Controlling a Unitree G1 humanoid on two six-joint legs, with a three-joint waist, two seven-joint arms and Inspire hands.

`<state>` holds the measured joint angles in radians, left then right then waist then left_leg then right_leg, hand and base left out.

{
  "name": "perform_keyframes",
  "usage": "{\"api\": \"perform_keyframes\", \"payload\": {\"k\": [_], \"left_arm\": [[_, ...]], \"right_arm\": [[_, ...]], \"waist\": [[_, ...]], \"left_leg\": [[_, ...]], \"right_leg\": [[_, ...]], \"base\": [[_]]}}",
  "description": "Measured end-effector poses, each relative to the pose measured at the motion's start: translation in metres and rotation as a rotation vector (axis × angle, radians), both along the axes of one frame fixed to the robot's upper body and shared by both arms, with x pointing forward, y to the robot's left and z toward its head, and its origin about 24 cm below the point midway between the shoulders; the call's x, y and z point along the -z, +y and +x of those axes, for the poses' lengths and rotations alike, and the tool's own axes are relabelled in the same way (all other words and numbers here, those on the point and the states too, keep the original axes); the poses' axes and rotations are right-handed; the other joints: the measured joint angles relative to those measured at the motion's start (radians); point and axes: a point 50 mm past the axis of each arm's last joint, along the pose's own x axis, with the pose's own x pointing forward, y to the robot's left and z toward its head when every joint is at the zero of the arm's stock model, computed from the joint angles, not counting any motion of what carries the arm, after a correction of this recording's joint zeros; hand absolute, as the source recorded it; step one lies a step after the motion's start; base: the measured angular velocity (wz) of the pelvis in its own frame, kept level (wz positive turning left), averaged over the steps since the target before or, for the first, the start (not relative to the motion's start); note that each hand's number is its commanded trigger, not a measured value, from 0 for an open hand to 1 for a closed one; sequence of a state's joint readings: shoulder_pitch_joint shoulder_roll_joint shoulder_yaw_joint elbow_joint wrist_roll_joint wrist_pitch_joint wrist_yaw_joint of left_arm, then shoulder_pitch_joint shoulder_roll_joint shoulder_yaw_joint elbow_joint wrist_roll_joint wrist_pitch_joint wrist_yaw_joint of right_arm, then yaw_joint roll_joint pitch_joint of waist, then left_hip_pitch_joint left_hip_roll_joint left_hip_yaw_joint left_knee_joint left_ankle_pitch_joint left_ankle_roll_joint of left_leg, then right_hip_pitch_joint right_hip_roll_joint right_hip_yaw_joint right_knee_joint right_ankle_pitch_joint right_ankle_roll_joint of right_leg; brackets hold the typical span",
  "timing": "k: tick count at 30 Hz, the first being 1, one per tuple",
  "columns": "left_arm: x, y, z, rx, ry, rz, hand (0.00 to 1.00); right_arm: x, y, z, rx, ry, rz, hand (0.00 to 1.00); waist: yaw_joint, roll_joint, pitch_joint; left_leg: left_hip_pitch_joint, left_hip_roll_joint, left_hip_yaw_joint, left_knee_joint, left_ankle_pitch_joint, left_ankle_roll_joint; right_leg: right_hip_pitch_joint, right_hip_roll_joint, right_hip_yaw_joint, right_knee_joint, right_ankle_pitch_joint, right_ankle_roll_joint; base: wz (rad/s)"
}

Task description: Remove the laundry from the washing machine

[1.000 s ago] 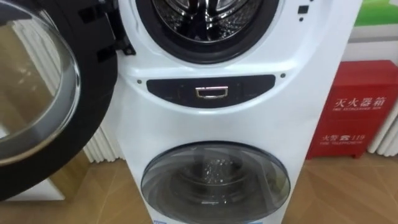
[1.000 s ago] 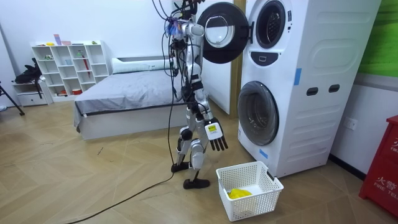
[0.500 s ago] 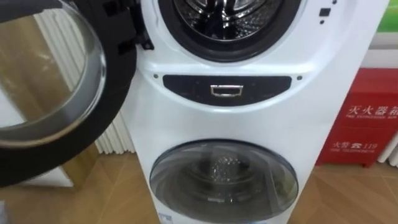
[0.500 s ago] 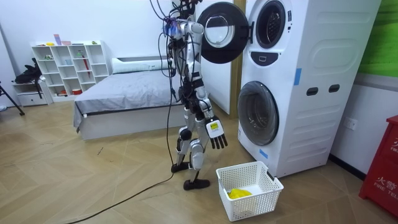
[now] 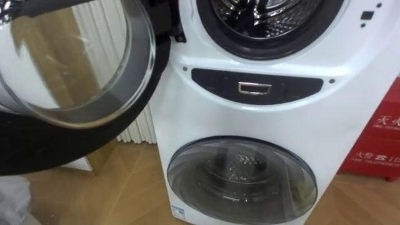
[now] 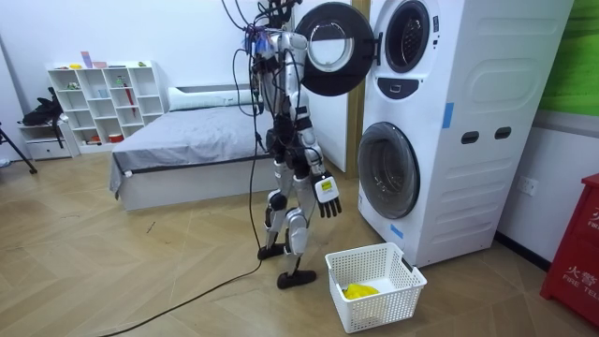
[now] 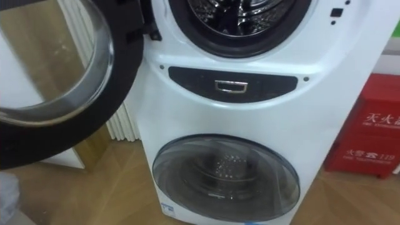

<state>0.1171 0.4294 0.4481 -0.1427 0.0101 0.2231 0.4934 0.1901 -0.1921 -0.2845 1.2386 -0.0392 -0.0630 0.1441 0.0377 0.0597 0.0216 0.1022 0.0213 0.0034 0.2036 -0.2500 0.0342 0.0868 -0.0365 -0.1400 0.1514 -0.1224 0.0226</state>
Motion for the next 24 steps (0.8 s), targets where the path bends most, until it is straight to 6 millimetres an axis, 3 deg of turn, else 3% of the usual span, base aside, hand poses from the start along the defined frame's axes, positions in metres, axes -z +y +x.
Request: {"api": "perform_keyframes", "payload": {"k": [15, 18, 20, 24], "left_arm": [[-0.008, -0.06, -0.013, 0.4, 0.048, -0.068, 0.0], [-0.011, -0.088, -0.004, 0.59, -0.001, -0.125, 0.0], [-0.007, -0.108, 0.002, 0.723, -0.015, -0.177, 0.0], [-0.002, -0.132, 0.009, 0.887, -0.031, -0.276, 0.0]], "right_arm": [[0.001, 0.003, 0.013, 0.022, -0.001, 0.032, 0.0], [0.001, 0.006, 0.024, -0.031, -0.019, 0.029, 0.0], [0.0, 0.008, 0.035, -0.062, -0.048, 0.026, 0.0], [-0.001, 0.01, 0.047, -0.089, -0.068, 0.019, 0.0]], "waist": [[-0.001, -0.007, -0.0018], [-0.021, -0.009, -0.0058], [-0.043, -0.011, -0.0153], [-0.071, -0.004, -0.015]], "left_leg": [[-0.039, -0.036, -0.008, 0.001, 0.026, 0.04], [-0.04, -0.036, 0.005, -0.005, 0.027, 0.043], [-0.038, -0.036, 0.03, -0.009, 0.027, 0.043], [-0.026, -0.035, 0.06, -0.018, 0.027, 0.042]], "right_leg": [[-0.016, -0.038, -0.018, -0.015, 0.045, 0.036], [-0.015, -0.04, -0.02, -0.012, 0.052, 0.036], [-0.019, -0.041, -0.032, -0.014, 0.052, 0.036], [-0.023, -0.04, -0.031, -0.015, 0.048, 0.038]], "base": [[0.07], [-0.2], [-0.33], [-0.26]]}}
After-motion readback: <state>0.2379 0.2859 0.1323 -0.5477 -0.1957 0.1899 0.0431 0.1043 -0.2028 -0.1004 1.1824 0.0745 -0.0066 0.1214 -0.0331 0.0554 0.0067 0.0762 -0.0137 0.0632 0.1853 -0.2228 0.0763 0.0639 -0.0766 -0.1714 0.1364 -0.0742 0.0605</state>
